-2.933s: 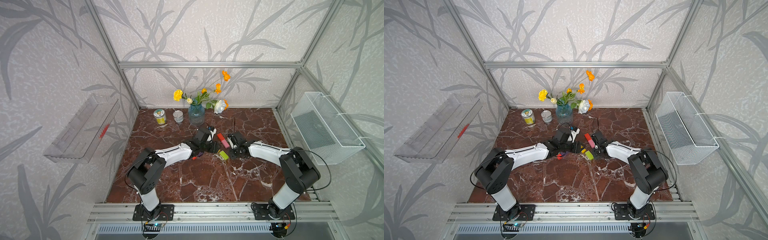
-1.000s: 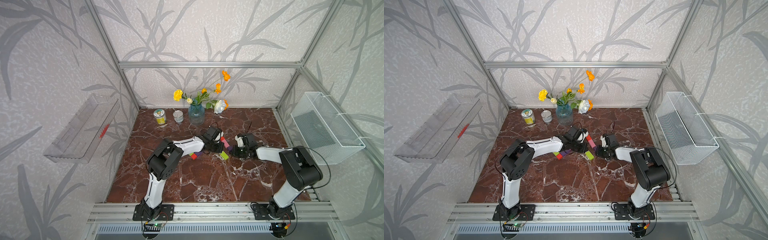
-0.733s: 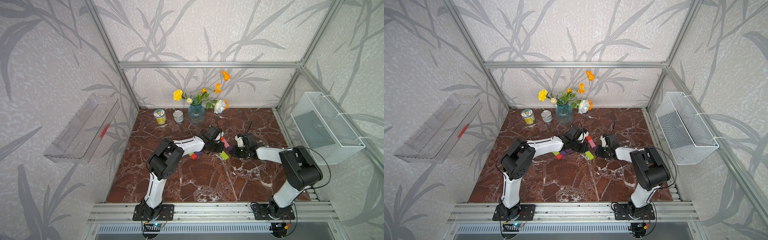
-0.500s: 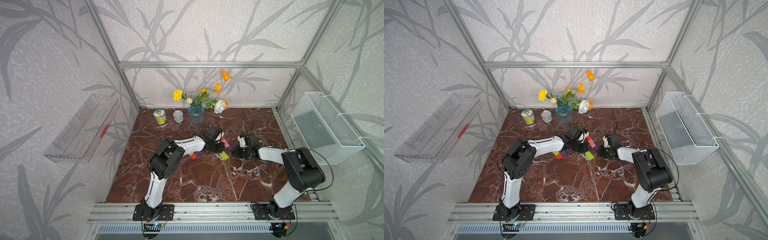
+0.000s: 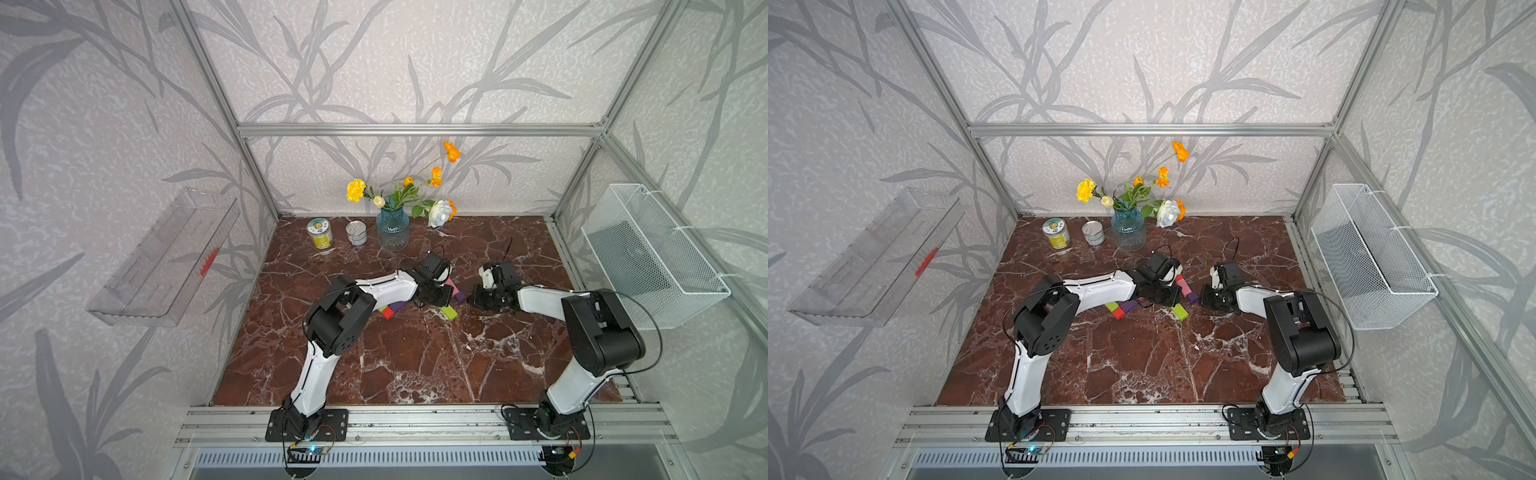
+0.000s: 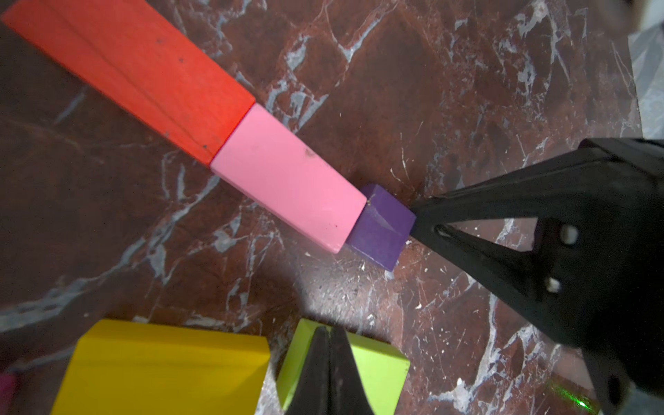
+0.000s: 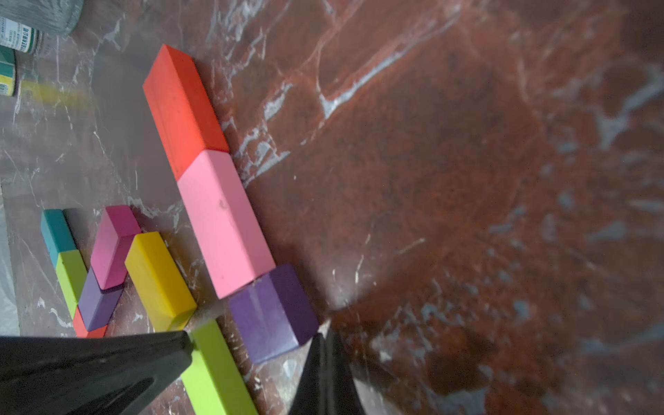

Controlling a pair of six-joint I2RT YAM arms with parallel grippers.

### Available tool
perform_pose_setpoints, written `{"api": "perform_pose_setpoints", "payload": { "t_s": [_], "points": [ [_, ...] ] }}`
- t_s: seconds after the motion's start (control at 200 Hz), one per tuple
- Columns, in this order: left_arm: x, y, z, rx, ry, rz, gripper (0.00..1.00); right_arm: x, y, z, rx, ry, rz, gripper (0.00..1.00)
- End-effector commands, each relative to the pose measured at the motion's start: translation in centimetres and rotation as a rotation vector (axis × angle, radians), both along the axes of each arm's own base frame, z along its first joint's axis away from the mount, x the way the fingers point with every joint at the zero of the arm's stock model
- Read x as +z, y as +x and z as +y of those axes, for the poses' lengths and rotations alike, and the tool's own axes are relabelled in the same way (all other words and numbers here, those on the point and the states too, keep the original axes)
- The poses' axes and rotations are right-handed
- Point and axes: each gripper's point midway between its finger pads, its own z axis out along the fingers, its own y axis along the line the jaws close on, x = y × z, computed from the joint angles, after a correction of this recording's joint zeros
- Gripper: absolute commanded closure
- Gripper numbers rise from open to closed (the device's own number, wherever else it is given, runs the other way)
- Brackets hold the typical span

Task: Assemble the letter v with building blocks
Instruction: Adjust the building block at the center of the board.

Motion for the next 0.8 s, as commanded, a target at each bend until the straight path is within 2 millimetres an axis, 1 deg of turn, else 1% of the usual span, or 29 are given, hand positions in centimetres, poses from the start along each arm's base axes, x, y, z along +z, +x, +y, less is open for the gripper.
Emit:
{"api": "perform_pose_setpoints", "payload": {
  "t_s": [0.0,0.125,0.245,0.47,0.795],
  "points": [
    [-1.2,0.0,0.4,-0.006,0.054,0.008,1.0,-2.0,-0.3,-0.6,0.008,-0.041,0.054,0.95],
    [-1.2,0.1,0.3,-0.007,0.059,0.003,1.0,-1.9,0.3,-0.3,0.014,-0.035,0.046,0.95],
    [-1.2,0.2,0.3,-0.009,0.064,0.004,1.0,-1.9,0.3,-0.3,0.017,-0.035,0.047,0.95],
    [-1.4,0.2,0.0,-0.013,0.064,0.013,1.0,-2.3,0.3,0.6,0.033,0.02,0.056,0.95],
    [-1.3,0.2,0.1,-0.015,0.068,0.013,1.0,-2.5,0.5,0.1,0.019,0.01,0.055,0.94]
  ]
}}
